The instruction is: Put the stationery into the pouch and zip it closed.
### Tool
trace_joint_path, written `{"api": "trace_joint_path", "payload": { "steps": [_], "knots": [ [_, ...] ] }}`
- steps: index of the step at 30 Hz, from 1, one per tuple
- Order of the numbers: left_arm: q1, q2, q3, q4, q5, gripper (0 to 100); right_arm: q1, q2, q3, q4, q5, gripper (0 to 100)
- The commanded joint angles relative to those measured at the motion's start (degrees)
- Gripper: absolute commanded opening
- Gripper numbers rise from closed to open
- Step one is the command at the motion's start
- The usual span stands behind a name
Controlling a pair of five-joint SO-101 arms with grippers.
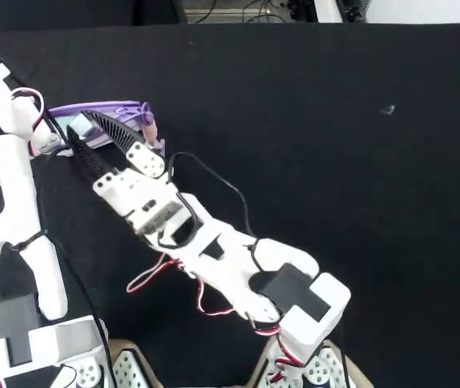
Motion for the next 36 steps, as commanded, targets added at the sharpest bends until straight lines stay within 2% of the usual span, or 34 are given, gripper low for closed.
{"api": "trace_joint_path", "payload": {
  "steps": [1,5,8,14,18,25,29,33,36],
  "knots": [
    [-1.54,0.62,0.13,-0.97,0.00,3,1.14,-2.77,-4.62,9.32,-0.62,10.0],
    [-2.68,0.53,-0.04,-0.97,0.00,3,1.14,-6.29,-7.52,21.98,-0.53,16.8],
    [-2.95,0.35,-0.13,-1.14,0.00,3,1.23,-9.63,-8.66,29.89,-0.79,17.3],
    [-2.86,0.18,-0.13,-0.97,0.00,3,1.32,-19.03,-7.87,39.21,-0.88,17.1],
    [-2.86,0.09,-0.13,-0.97,0.00,3,3.08,-29.41,-7.16,53.89,-1.05,17.2],
    [-2.77,0.09,-0.13,-0.97,0.00,3,10.81,-45.93,-4.88,75.52,-10.37,17.0],
    [-2.77,0.09,-0.13,-0.97,0.00,3,14.77,-50.59,2.33,76.40,-15.03,17.0],
    [-2.68,0.09,-0.13,-0.97,0.00,3,15.03,-51.38,8.48,75.87,-16.26,17.0],
    [-2.68,0.09,-0.13,-0.88,0.00,3,14.77,-50.07,13.49,68.84,-16.26,17.0]
  ]
}}
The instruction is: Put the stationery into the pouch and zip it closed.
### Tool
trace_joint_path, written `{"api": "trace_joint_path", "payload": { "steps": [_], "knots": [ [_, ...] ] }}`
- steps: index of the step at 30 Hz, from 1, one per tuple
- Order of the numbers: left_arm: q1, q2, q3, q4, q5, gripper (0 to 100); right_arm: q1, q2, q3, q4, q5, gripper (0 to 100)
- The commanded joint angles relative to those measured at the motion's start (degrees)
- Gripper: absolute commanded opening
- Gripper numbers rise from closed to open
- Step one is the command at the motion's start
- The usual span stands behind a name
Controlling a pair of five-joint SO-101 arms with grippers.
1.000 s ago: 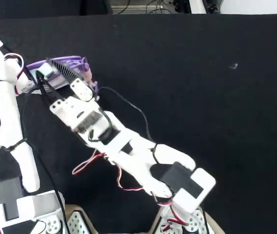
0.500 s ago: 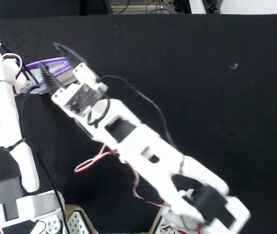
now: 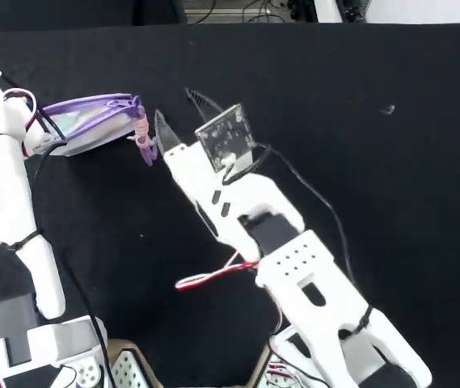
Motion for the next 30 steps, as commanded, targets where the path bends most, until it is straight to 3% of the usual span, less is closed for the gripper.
{"api": "trace_joint_path", "payload": {
  "steps": [1,5,12,17,26,28,30],
  "knots": [
    [-0.84,0.09,-0.13,-0.53,0.00,3,0.18,-0.31,5.85,-10.37,-0.53,17.0],
    [-0.84,0.09,-0.13,-0.53,0.00,3,-2.37,4.18,10.07,-20.40,-0.53,17.0],
    [-0.84,0.09,-0.13,-0.44,0.00,3,-6.86,13.05,6.64,-26.20,-1.85,17.0],
    [-0.66,0.09,-0.13,-0.44,0.00,3,-5.36,20.79,3.38,-31.74,-8.26,17.0],
    [0.84,0.09,0.40,-0.44,0.00,3,-3.34,31.69,-5.76,-34.02,-8.53,16.9],
    [0.57,0.09,0.40,-0.44,0.00,3,-3.34,31.78,-5.76,-34.02,-8.35,14.0],
    [0.57,0.09,0.40,-0.44,0.00,3,-3.08,31.78,-5.93,-34.02,-8.35,4.5]
  ]
}}
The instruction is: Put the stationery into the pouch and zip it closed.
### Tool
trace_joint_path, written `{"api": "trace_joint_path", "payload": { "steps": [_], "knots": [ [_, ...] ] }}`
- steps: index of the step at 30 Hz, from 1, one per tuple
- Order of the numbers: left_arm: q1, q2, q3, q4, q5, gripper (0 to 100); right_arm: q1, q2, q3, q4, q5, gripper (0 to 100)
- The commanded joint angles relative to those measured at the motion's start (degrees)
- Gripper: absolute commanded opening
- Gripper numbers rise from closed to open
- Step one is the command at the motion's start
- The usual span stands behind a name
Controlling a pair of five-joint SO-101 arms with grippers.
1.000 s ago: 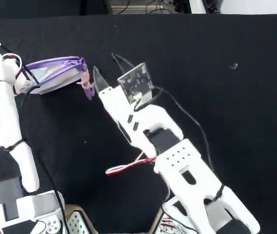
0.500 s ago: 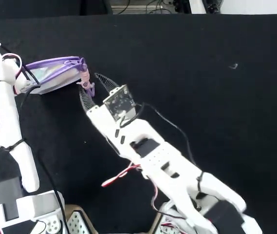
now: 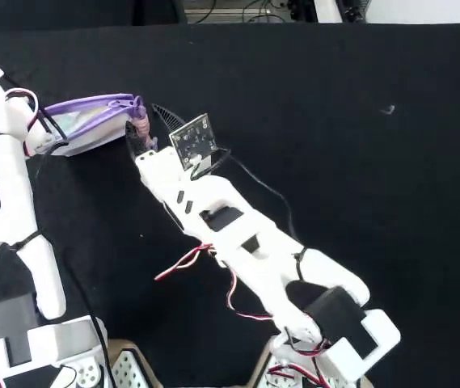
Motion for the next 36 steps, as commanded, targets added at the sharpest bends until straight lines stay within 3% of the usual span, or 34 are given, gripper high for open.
{"api": "trace_joint_path", "payload": {
  "steps": [1,11,16,19,27,36],
  "knots": [
    [0.31,0.09,0.40,-0.44,0.00,3,1.14,-0.40,-3.47,-1.41,-0.26,0.5],
    [0.13,0.00,-0.13,-0.44,-0.26,4,2.55,-2.51,-3.56,1.76,-0.09,1.0],
    [0.13,-0.09,-3.47,2.02,0.00,20,4.40,-12.79,-7.08,18.99,-0.18,1.0],
    [0.13,-0.09,-8.40,5.98,0.00,25,5.01,-20.26,-10.15,30.68,-0.09,1.0],
    [0.04,-0.09,-22.64,13.01,0.00,26,5.27,-32.48,-21.49,53.98,5.27,1.0],
    [-0.57,-0.09,-35.30,13.27,0.00,26,5.27,-32.57,-37.67,71.65,10.46,1.0]
  ]
}}
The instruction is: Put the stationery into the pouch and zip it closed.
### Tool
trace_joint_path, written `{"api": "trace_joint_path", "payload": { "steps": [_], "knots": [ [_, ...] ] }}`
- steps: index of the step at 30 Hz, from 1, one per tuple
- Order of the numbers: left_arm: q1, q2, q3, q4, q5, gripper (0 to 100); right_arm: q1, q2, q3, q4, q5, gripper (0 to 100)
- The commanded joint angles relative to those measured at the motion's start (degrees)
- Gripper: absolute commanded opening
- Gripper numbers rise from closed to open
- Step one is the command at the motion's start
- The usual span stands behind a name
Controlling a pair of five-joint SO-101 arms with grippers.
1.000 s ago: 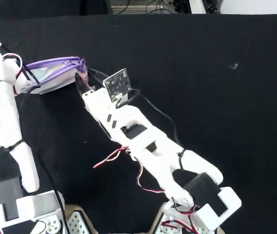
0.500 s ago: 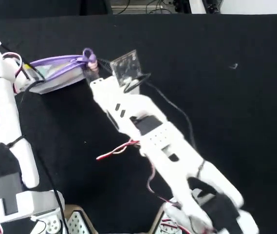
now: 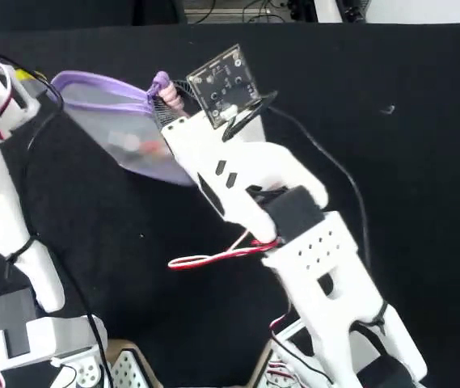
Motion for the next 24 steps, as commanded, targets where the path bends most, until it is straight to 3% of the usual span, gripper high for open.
{"api": "trace_joint_path", "payload": {
  "steps": [1,9,13,19,24],
  "knots": [
    [-0.40,-1.23,-6.29,0.88,-0.18,26,0.79,-3.56,-9.36,5.36,1.41,1.0],
    [-0.40,-1.23,-6.37,2.55,-0.18,26,1.14,1.27,-10.59,5.36,5.36,1.0],
    [0.04,-1.23,-5.23,3.52,-0.18,26,4.84,6.99,-13.14,5.36,6.07,1.0],
    [2.42,-1.23,-0.13,3.43,-0.26,26,16.09,14.37,-17.98,5.89,6.33,1.0],
    [9.63,-1.23,2.59,3.43,-0.18,26,26.20,16.66,-17.19,5.98,14.68,1.0]
  ]
}}
